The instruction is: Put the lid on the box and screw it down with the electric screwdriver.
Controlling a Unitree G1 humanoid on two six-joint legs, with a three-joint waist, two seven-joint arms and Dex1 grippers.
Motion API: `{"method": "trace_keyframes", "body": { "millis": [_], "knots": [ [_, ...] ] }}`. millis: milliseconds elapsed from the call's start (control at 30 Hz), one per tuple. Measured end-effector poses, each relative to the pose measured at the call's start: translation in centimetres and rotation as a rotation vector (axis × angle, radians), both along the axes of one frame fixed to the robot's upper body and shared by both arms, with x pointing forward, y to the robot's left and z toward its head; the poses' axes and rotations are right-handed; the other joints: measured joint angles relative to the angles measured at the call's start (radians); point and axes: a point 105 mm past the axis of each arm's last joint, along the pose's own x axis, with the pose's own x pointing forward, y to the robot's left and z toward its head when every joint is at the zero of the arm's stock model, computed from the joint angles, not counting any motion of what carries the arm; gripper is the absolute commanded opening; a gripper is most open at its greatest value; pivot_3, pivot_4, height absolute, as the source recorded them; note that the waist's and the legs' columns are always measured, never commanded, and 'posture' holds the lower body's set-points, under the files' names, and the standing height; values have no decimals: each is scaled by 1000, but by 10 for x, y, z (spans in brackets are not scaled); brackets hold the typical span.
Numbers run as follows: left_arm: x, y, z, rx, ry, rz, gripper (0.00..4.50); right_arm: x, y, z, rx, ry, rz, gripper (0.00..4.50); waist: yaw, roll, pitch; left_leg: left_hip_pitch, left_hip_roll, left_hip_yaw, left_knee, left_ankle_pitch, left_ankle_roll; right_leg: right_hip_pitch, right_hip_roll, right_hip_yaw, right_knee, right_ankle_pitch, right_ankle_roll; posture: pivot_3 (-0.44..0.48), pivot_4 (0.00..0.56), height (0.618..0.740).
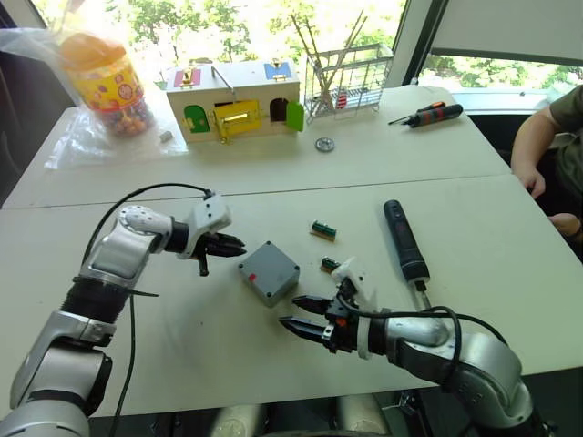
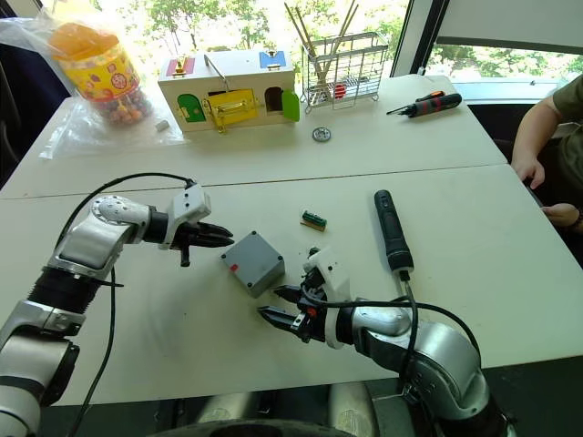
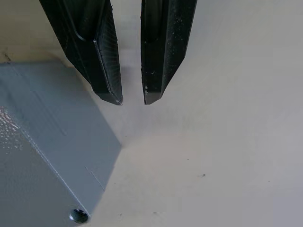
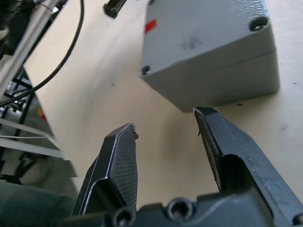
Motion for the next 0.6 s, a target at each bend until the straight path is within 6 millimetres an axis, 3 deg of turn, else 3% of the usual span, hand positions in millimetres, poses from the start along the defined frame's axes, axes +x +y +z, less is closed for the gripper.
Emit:
{"method": "trace_keyframes", "body": {
  "millis": [233, 600],
  "knots": [
    [-13, -1, -8, 3, 20, -2, 659, 23, 3, -7, -38, -31, -51, 2136, -5, 0, 0, -1, 0, 0, 0, 1, -1, -1, 0, 0, 0, 0, 0, 0, 150, 740],
    [-26, 16, -8, -4, 41, 144, 659, 50, 3, -11, -45, -84, -59, 2136, -23, 1, 1, 0, 1, 0, -1, 0, -1, -1, 0, 0, 1, 0, 0, 0, 150, 740]
  ]
}}
